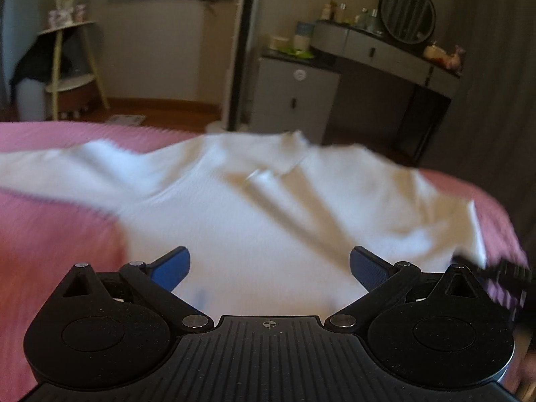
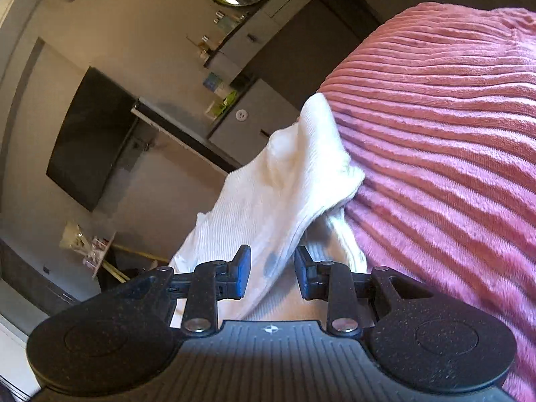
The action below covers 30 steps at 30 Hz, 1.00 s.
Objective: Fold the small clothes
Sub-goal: 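Grasp the ruffled cuff of the other sleeve with the left gripper while the right gripper holds its sleeve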
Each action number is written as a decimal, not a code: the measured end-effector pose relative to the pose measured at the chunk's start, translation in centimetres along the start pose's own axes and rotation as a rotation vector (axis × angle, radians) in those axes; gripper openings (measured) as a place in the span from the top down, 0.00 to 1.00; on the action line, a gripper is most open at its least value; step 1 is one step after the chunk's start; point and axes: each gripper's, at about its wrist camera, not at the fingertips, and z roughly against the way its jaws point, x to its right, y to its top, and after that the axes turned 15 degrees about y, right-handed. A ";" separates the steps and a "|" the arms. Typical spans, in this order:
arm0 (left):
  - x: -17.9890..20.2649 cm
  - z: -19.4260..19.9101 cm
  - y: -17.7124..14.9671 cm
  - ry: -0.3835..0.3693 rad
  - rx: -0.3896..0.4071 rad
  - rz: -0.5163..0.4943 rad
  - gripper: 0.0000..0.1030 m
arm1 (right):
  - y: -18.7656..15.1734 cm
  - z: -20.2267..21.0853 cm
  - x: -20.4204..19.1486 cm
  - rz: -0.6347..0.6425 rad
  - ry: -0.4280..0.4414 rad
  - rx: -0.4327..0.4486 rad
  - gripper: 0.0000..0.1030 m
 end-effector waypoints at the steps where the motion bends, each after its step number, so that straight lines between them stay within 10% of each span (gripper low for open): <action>1: 1.0 -0.8 0.9 -0.013 -0.015 -0.001 0.00 | 0.0 0.2 0.2 0.001 -0.001 0.002 0.73; 10: 6.6 -9.1 5.7 -0.093 -0.169 -0.044 0.02 | 1.2 -1.0 1.7 -0.024 0.025 0.013 0.73; 12: 6.7 -10.2 5.5 -0.108 -0.217 -0.025 0.27 | 1.3 -1.1 1.9 -0.027 0.035 0.020 0.73; 16: 6.8 -11.9 5.0 -0.106 -0.287 -0.022 0.47 | 1.5 -1.3 2.2 -0.043 0.046 0.033 0.73; 19: 6.1 -11.5 4.9 -0.091 -0.265 -0.034 0.91 | 1.5 -1.1 2.1 -0.035 0.052 0.037 0.74; 30: 1.2 -6.9 5.4 -0.182 -0.139 0.092 0.92 | 1.8 -0.8 2.8 -0.106 0.089 0.060 0.87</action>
